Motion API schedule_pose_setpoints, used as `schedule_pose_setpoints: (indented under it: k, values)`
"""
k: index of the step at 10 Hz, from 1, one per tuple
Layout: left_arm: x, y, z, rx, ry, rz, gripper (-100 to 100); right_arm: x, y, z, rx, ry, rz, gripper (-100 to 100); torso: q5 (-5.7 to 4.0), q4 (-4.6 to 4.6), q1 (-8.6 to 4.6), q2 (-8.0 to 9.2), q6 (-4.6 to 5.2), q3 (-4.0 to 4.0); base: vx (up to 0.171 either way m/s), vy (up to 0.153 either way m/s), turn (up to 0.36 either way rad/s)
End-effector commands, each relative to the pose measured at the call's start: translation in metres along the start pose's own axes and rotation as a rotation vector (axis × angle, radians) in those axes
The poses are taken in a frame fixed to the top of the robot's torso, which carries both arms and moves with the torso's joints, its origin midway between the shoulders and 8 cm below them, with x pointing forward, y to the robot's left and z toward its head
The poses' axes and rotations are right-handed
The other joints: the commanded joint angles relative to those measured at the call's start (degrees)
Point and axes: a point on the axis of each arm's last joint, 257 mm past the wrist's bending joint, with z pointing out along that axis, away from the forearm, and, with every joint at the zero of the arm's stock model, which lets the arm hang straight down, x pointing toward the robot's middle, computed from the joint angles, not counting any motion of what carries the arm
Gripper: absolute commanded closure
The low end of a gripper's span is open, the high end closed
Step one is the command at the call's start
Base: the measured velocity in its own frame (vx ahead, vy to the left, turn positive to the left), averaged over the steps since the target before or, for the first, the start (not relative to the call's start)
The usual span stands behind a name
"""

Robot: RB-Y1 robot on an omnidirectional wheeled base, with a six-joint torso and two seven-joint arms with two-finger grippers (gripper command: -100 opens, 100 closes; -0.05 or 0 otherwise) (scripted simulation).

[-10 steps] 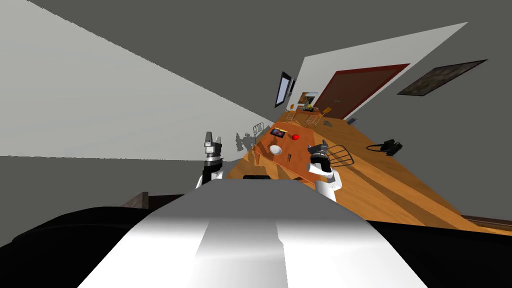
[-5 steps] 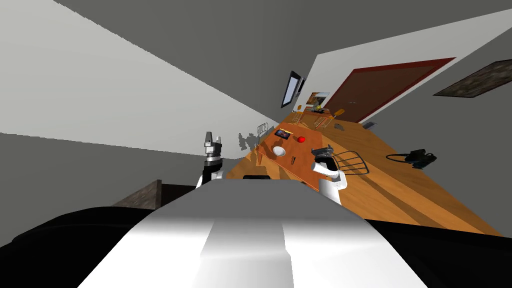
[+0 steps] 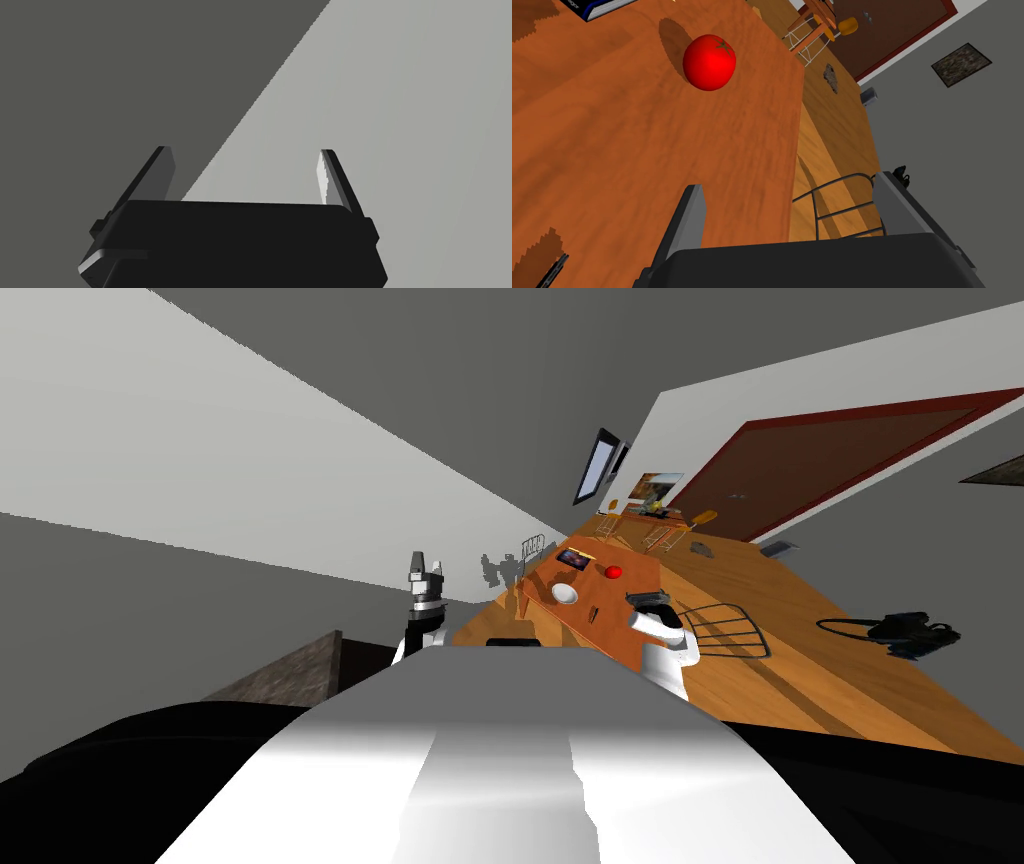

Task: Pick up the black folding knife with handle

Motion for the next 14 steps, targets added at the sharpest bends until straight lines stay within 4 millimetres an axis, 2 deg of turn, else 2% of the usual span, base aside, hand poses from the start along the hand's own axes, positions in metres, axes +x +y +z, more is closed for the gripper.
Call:
schedule_pose_setpoints:
  k: [1,2,3,5,8,12,14]
  values:
    - [0.0,0.0,0.0,0.0,0.0,0.0,0,-0.027,-0.002,0.005,0.025,-0.074,0.082,-100,0.0,0.0,0.0,0.0,0.0,0.0,0.001,-0.013,0.213]
    - [0.0,0.0,0.0,0.0,0.0,0.0,0,-0.036,-0.008,0.005,0.043,-0.101,0.103,-100,0.0,0.0,0.0,-0.01,-0.04,0.0,0.001,-0.015,0.105]
    - [0.0,0.0,0.0,0.0,0.0,0.0,0,-0.051,-0.006,0.009,0.051,-0.144,0.162,-100,0.0,0.0,0.0,0.0,0.01,0.0,0.0,-0.017,0.198]
    - [0.0,0.0,0.0,0.0,0.0,0.0,0,-0.061,-0.014,0.008,0.073,-0.179,0.183,-100,0.01,0.0,-0.02,0.0,0.02,0.0,0.003,-0.014,0.044]
    - [0.0,0.0,0.0,0.0,0.0,0.0,0,-0.103,-0.025,0.009,0.114,-0.309,0.332,-100,0.01,0.0,-0.01,0.0,0.03,0.0,0.002,-0.015,0.157]
    - [0.0,0.0,0.0,0.0,0.0,0.0,0,-0.138,-0.041,0.003,0.162,-0.45,0.483,-100,-0.01,-0.01,-0.05,-0.02,0.03,-0.01,0.004,-0.028,0.134]
    - [0.0,0.0,0.0,0.0,0.0,0.0,0,-0.153,-0.053,-0.002,0.181,-0.493,0.491,-100,-0.01,-0.01,-0.05,-0.03,0.02,-0.02,0.003,-0.02,0.043]
